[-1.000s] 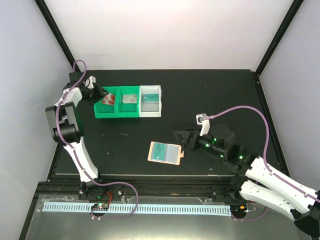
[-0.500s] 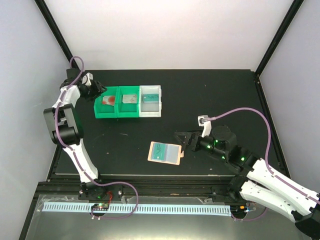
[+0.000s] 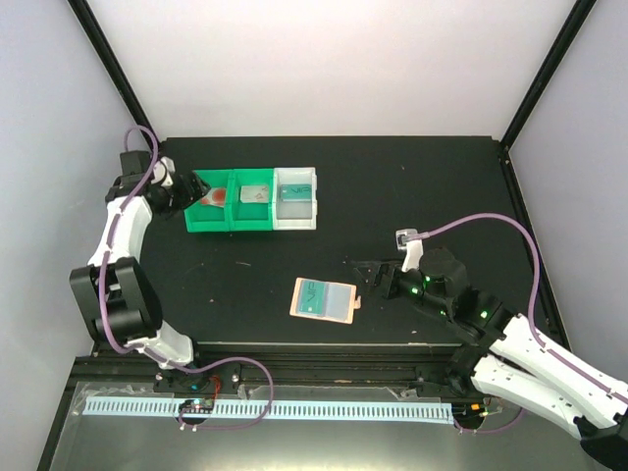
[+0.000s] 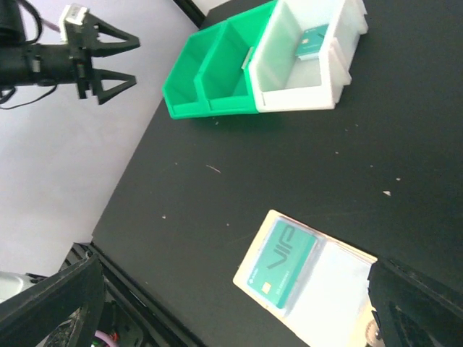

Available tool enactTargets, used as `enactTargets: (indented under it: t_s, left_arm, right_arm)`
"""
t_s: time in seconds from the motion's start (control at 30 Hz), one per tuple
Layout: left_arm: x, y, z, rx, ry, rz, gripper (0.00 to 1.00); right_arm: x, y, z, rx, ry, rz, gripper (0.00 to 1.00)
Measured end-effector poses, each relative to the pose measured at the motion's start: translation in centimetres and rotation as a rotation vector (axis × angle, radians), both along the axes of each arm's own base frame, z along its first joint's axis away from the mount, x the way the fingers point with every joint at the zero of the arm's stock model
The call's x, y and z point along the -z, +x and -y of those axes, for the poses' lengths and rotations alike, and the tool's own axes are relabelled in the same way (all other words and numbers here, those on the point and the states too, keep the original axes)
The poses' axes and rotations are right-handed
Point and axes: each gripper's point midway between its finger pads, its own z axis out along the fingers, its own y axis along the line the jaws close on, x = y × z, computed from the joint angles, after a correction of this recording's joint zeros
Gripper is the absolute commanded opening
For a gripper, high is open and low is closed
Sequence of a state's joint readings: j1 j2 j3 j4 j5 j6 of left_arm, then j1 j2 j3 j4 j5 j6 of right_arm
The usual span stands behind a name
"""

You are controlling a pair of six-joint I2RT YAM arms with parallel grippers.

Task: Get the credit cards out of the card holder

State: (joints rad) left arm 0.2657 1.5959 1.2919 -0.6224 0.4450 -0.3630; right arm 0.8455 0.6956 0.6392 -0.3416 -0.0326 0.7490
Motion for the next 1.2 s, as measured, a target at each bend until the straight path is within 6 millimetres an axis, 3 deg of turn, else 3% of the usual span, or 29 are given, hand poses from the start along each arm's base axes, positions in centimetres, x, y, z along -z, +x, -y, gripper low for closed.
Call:
enactTargets:
  t_s: [0.2,0.37,0.6,0.73,0.83,0.93,1.2]
  left_arm:
    - [0.2,-3.8,2.4,0.048,-0.013,-0.015,0.9]
    - [1.1,-7.3,5.6,0.142,-0.087,-0.019,0.81]
    - [1.0,-10.7,9.9,0.271,-0.141,-0.002,0.77]
    - [0.1,-11.9,12.8,0.369,-0.138,0.027,0.76]
    - [0.1,-12.7,14.8,0.433,-0.137,0.02,0.71]
    - [1.0,-13.8,16.3,0.481,-0.142,-0.005,0.65]
    - [4.1,-17.6,20.4,0.59,-0.177,-0.055,0.62]
  right_arm:
    - [1.0,-0.1,0.3,0.01,-0.027,-0.032,1.0]
    - [2.7,0.2,-0.1,0.012,-0.065,-0.074,0.98]
    - [5.2,0.3,-1.1,-0.015,-0.112,-0.155,0.82]
    - [6.4,0.3,-2.2,-0.045,-0.115,-0.202,0.61]
    - [7.0,0.2,-3.1,-0.07,-0.108,-0.23,0.53]
    - [7.6,0.3,-3.6,-0.08,-0.102,-0.253,0.49]
    - [8.9,0.5,-4.1,-0.065,-0.092,-0.293,0.47]
